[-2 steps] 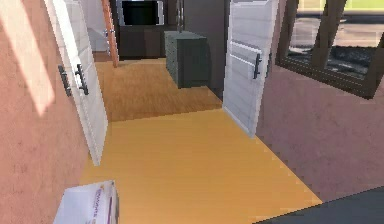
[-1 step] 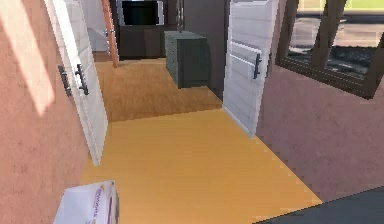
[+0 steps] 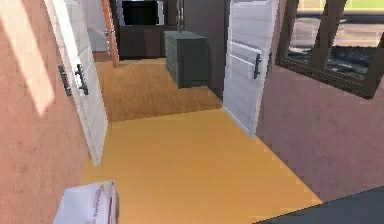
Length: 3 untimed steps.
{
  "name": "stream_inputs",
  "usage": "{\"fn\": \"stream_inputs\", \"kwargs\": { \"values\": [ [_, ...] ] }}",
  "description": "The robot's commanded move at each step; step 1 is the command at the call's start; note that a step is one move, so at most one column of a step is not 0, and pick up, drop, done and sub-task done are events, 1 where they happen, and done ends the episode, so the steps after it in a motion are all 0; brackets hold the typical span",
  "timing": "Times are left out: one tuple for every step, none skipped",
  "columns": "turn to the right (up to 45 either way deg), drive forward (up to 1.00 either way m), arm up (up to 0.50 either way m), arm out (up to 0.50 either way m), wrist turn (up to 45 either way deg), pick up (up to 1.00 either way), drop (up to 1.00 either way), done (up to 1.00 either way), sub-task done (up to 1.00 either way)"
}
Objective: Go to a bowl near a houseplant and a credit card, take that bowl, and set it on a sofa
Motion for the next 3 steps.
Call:
{"fn": "stream_inputs", "kwargs": {
  "values": [
    [0.0,0.0,0.0,0.0,0.0,1.0,0.0,0.0,0.0],
    [0.0,0.0,0.1,0.0,0.0,0.0,0.0,0.0,0.0],
    [0.0,0.0,0.28,0.0,0.0,0.0,0.0,0.0,0.0]
  ]
}}
